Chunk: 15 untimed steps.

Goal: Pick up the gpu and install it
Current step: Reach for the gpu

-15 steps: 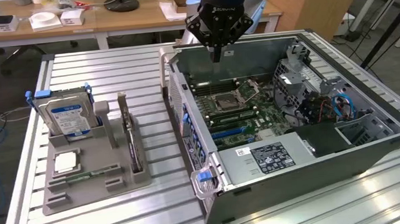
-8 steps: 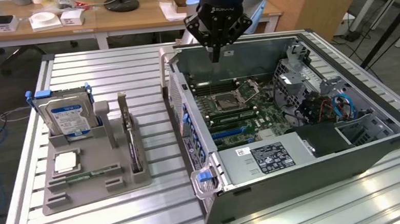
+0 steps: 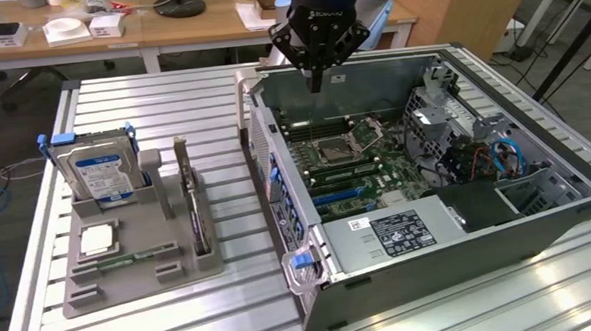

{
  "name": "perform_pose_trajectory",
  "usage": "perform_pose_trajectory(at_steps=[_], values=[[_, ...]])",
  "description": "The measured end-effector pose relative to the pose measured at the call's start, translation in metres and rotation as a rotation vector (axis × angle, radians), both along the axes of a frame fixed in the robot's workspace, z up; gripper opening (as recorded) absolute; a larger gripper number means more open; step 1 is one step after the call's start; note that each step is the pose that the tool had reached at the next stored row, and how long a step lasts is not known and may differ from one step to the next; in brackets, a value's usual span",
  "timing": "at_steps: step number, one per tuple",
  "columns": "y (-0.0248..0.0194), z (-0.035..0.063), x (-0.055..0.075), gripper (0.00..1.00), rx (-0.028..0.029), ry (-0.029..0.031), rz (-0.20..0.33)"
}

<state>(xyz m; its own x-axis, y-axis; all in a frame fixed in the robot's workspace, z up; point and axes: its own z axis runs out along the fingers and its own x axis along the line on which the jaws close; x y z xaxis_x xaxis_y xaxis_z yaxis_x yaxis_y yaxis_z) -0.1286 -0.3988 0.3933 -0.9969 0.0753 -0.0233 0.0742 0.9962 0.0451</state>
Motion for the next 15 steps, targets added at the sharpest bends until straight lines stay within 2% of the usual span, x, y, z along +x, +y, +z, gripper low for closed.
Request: perform_pose_trajectory(at_steps=[15], values=[[0.0000,0.0000,-0.014,0.11,0.0001,0.0000,0.000]])
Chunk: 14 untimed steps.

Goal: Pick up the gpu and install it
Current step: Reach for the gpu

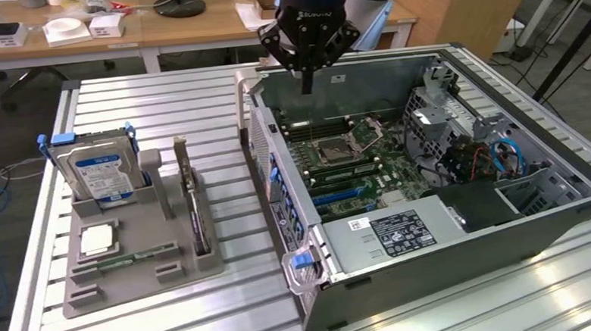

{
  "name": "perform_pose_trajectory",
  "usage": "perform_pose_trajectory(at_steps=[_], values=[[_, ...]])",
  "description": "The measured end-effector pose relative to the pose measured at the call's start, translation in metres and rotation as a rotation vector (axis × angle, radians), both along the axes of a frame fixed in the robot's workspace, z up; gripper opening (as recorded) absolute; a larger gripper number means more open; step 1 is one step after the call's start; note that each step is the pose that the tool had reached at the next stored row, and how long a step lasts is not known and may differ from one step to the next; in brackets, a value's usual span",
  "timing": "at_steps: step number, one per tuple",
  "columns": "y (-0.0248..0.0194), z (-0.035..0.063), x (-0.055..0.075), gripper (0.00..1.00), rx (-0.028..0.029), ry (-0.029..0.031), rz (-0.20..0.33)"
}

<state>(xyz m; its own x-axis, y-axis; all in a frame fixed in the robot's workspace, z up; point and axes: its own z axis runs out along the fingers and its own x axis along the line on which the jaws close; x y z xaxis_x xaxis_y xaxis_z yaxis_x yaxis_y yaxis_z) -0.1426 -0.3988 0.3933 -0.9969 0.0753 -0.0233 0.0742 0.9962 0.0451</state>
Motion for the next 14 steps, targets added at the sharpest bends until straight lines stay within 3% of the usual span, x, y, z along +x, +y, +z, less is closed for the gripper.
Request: perform_pose_trajectory(at_steps=[14], values=[[-0.0038,0.0000,-0.0093,0.11,-0.0001,0.0000,0.000]])
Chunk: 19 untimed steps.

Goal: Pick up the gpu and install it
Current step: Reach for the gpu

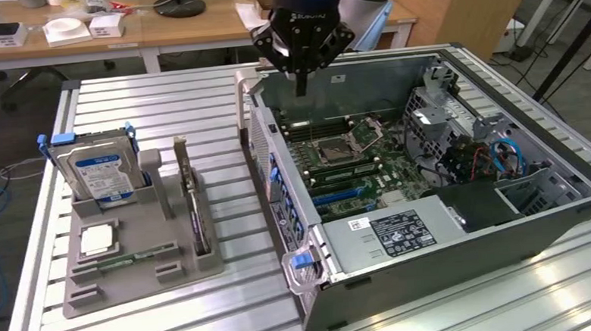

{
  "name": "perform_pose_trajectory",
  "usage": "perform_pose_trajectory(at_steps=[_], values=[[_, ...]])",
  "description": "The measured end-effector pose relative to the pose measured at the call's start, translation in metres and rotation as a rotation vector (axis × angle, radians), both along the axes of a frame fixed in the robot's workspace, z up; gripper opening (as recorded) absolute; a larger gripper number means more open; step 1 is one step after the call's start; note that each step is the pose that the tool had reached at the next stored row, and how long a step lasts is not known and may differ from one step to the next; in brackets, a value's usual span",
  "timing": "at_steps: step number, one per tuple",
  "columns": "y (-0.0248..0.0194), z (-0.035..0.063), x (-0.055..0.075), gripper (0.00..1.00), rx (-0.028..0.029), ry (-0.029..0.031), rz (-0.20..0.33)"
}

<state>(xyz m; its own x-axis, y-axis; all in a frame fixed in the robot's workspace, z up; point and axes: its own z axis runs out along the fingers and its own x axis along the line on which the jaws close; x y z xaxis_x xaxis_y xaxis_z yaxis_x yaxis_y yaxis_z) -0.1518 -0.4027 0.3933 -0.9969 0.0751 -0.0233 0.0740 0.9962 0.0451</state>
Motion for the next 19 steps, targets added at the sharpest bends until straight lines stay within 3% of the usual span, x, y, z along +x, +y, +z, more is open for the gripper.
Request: perform_pose_trajectory(at_steps=[19], values=[[-0.0107,0.0000,-0.018,0.11,0.0000,0.0000,0.000]])
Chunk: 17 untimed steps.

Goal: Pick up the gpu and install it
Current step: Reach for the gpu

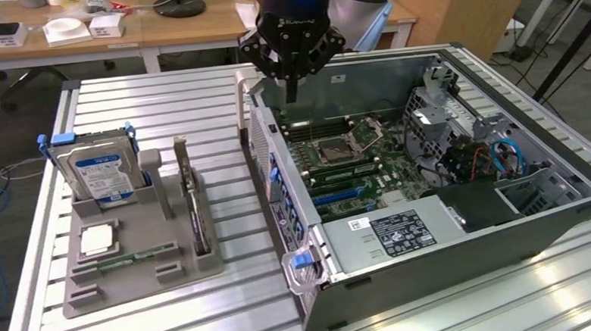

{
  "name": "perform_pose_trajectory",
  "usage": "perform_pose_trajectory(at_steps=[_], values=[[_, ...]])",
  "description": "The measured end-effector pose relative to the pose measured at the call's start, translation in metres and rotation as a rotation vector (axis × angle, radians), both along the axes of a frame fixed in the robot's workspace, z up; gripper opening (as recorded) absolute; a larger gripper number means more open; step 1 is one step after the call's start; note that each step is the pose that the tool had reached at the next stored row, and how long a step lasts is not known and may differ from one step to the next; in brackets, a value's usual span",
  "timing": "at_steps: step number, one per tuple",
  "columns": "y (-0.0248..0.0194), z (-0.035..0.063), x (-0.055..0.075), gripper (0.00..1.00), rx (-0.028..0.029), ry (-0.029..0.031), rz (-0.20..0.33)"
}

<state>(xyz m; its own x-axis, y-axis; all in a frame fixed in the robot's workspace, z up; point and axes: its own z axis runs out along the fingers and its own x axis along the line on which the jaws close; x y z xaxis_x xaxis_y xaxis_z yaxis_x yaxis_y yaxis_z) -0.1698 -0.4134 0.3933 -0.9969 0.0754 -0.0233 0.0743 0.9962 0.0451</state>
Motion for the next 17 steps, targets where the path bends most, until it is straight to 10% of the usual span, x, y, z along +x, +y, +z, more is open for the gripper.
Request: perform_pose_trajectory(at_steps=[17], values=[[-0.0068,-0.0001,-0.019,0.11,0.0000,-0.0001,0.000]])
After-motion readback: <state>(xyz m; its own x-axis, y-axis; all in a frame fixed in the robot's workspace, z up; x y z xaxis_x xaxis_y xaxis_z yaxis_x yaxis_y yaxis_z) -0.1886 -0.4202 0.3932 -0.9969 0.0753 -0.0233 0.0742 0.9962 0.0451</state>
